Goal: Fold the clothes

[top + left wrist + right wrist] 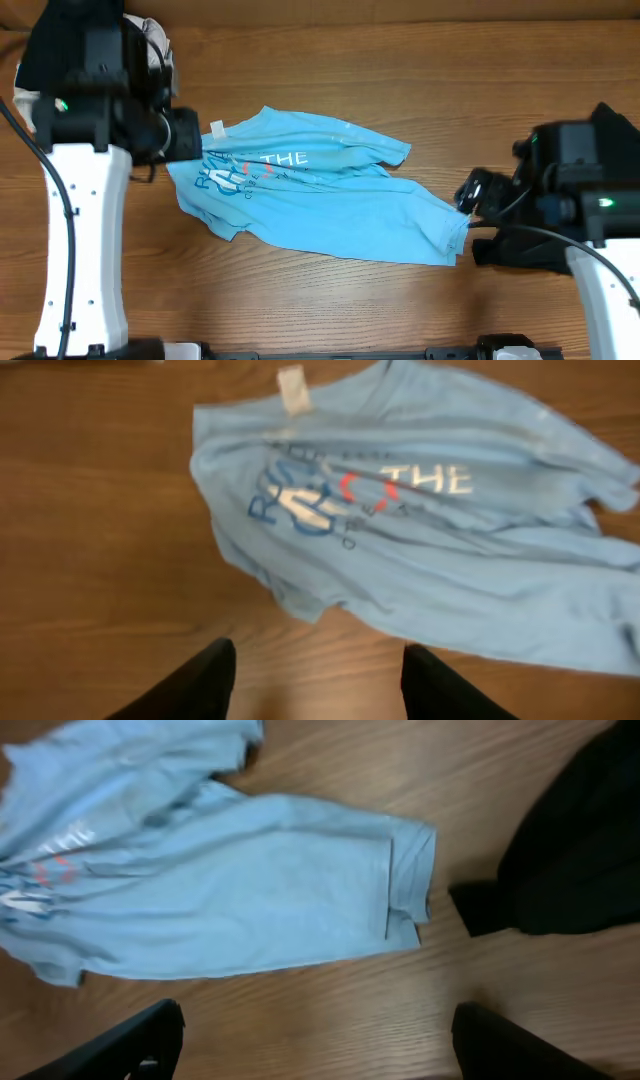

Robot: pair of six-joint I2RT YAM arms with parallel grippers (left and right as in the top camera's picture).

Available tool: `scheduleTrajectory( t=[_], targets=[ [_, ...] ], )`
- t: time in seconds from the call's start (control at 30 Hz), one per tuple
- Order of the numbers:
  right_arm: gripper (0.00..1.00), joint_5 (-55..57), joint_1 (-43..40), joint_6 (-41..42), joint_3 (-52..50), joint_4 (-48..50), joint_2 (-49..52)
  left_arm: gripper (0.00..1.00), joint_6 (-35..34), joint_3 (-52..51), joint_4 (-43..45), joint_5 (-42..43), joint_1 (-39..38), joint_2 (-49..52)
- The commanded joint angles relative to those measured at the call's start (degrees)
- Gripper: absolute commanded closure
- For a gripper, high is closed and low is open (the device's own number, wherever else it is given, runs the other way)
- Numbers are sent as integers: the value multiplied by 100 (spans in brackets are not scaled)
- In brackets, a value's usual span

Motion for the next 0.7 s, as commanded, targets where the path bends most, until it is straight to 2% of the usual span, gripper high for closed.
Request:
scheduleTrajectory(
  t=[0.0,0.1,0.33,0.47,0.67],
  targets=[
    [10,-216,39,70,-527,234,-52,41,-868,-1462,640,-236,127,-531],
    [11,-280,39,70,-743,459,-42,40,-1316,-2710,1425,-238,269,-748],
    [14,-297,39,72,-750,496,-33,40,-1974,-4708,3305,-210,697,-651],
    [16,-297,39,76,-750,507,-31,40,-2039,-5346,4203,-216,737,-479],
    [17,-382,39,98,-750,647,-31,49,-2037,-5766,5058,-219,732,13]
  ],
)
